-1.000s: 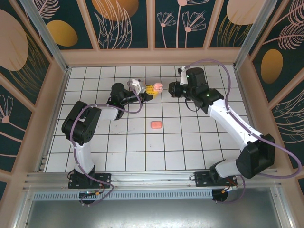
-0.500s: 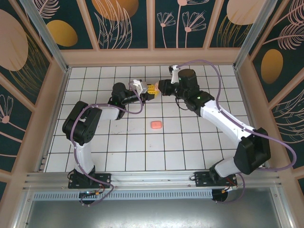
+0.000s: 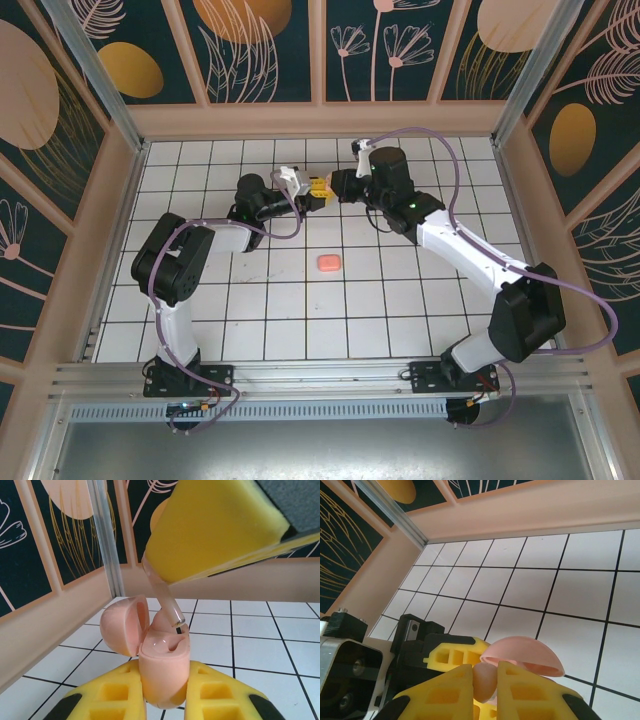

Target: Insert the wireless bluetooth earbuds into the charging case

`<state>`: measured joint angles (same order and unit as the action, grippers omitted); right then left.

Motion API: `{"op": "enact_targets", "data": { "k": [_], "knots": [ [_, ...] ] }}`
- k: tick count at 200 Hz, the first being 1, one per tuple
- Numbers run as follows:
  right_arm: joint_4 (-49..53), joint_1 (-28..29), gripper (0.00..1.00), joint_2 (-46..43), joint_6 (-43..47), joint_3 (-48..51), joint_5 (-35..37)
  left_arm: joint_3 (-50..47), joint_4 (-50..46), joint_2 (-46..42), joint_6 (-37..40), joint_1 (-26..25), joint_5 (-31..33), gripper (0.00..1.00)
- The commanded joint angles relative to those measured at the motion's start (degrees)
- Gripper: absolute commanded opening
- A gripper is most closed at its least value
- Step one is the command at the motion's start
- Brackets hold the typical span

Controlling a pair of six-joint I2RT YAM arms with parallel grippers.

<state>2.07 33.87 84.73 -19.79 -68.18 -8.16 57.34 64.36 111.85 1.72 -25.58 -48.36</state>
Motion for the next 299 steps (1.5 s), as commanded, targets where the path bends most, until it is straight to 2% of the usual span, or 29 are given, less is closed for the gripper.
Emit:
{"op": "enact_targets", "data": {
  "k": [1,94,167,259,299],
  "knots": [
    [1.09,0.76,0.14,0.9,1.33,0.42,3.2,1.19,3.0,-0.15,-1.6,-0.43,0.45,0.11],
    [3.02,1.53,0.13,2.45,2.28,-0.37,7.29,1.45,4.13,-0.46,-3.22,-0.43,0.54,0.11],
    [8.26,4.23,0.13,2.7,5.93,-1.9,16.81,1.9,4.6,-0.51,-4.19,-0.43,1.67,0.11],
    [12.25,7.03,0.13,3.46,9.55,-4.24,23.08,2.14,4.31,-0.58,-4.35,-0.43,2.19,0.11],
    [13.9,9.4,0.12,4.22,7.05,-4.86,27.94,2.57,4.11,-0.31,-5.0,-0.42,4.07,0.11]
  ]
}}
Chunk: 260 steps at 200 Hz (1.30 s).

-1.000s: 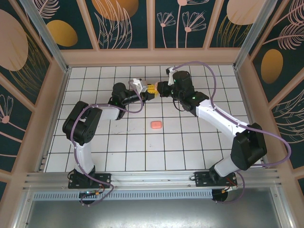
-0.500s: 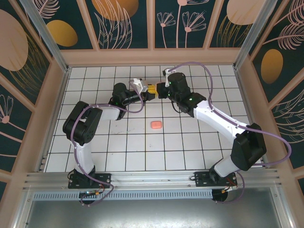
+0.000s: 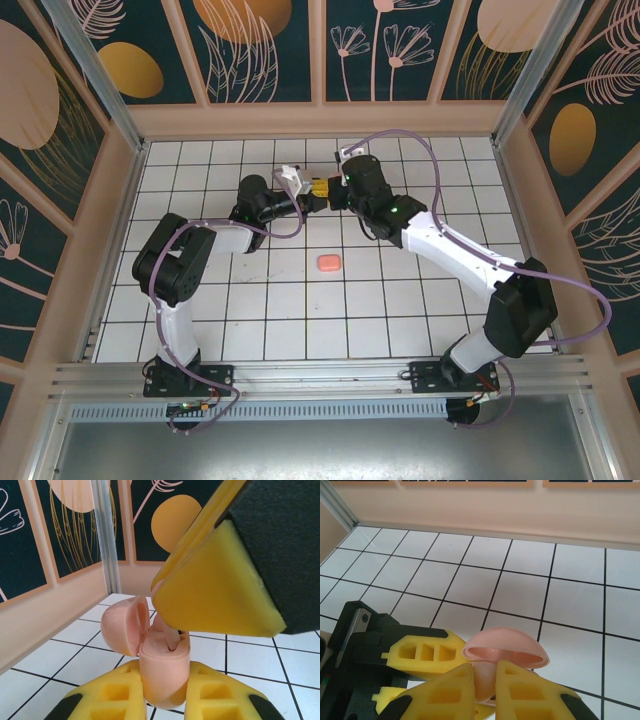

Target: Insert the wireless bluetooth earbuds into the charging case

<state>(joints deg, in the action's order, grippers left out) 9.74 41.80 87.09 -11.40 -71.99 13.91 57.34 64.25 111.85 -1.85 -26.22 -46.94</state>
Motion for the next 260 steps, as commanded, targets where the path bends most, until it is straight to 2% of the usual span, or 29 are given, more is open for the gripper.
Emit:
{"op": "enact_targets", "data": {
  "k": [1,20,43,133,181,260],
  "knots": [
    [6.37,1.5,0.12,1.9,-1.47,-1.14,6.04,2.58,4.22,-0.36,-1.42,0.21,2.69,0.11],
    [8.46,1.62,0.12,2.77,-5.3,-2.17,8.79,2.6,4.35,-0.34,-1.92,0.25,3.83,0.11],
    [8.92,1.7,0.12,3.63,-8.93,-3.06,8.03,2.6,4.44,-0.36,-2.23,0.2,4.88,0.11],
    [5.15,-0.31,0.14,5.24,-11.26,-5.76,0.12,2.01,3.88,-0.47,-1.83,0.16,4.18,0.11],
    [1.06,-2.31,0.18,4.28,-12.55,-3.27,-4.8,1.72,3.43,-0.59,-1.27,-0.09,3.87,0.11],
    [-3.79,-3.92,0.34,2.36,-12.6,-1.03,-9.25,1.55,1.42,-0.58,-0.18,-0.35,4.0,0.11]
  ]
}}
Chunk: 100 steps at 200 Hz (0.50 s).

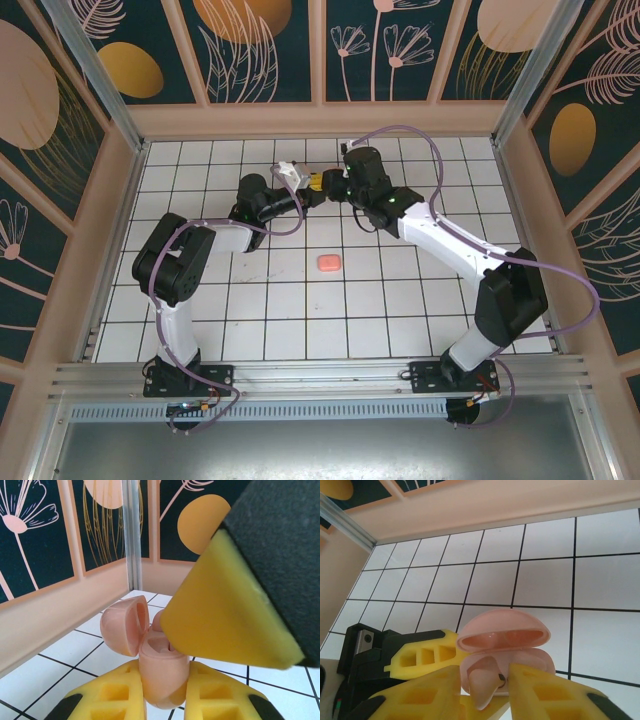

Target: Insert the wireless bluetooth earbuds into the charging case

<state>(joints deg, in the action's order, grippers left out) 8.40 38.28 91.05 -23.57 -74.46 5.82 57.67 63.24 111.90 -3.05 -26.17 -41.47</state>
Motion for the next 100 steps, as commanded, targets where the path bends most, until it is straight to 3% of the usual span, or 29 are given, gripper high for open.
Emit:
{"op": "enact_targets", "data": {
  "k": [1,100],
  "knots": [
    [-2.48,-0.4,0.34,-1.67,-0.42,1.47,-1.17,1.22,2.42,-0.67,1.03,-0.38,-1.48,0.11],
    [-7.24,-1.66,0.43,-8.13,-0.31,4.28,-5.83,1.13,1.01,-0.7,1.36,-0.47,-1.09,0.11]
  ]
}}
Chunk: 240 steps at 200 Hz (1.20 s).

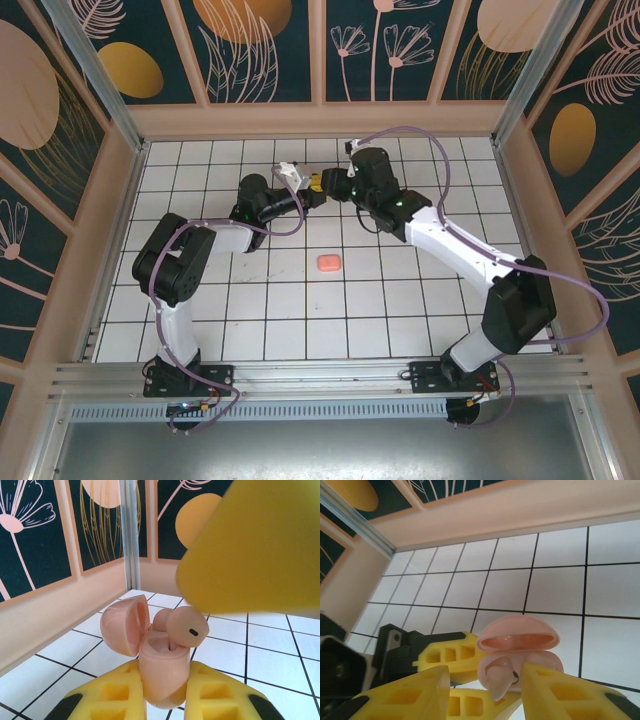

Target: Insert the wireless bluetooth earbuds into the charging case

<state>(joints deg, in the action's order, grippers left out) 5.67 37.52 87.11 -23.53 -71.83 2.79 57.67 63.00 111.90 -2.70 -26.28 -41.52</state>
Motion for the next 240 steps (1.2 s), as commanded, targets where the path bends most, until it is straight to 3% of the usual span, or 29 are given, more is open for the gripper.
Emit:
{"op": "enact_targets", "data": {
  "k": [1,40,81,162,240],
  "knots": [
    [-4.61,-0.93,0.43,-4.3,-0.36,1.72,-3.05,1.13,1.25,-0.71,0.97,-0.35,-1.03,0.11],
    [-7.79,-3.55,0.44,-7.28,-2.49,4.39,-9.47,1.22,1.18,-0.74,1.02,-0.39,-1.11,0.11],
    [-7.31,-7.92,0.3,-6.92,-5.79,6.02,-17.61,1.22,1.31,-0.99,0.88,-0.44,-1.26,0.11],
    [-1.61,-9.13,0.13,-1.92,-8.25,3.36,-20.62,1.48,1.12,-1.07,0.88,-0.44,-1.21,0.11],
    [-3.37,-10.0,0.1,0.47,-9.87,2.71,-23.82,1.82,0.81,-0.98,1.12,-0.45,-1.11,0.11]
  ]
}}
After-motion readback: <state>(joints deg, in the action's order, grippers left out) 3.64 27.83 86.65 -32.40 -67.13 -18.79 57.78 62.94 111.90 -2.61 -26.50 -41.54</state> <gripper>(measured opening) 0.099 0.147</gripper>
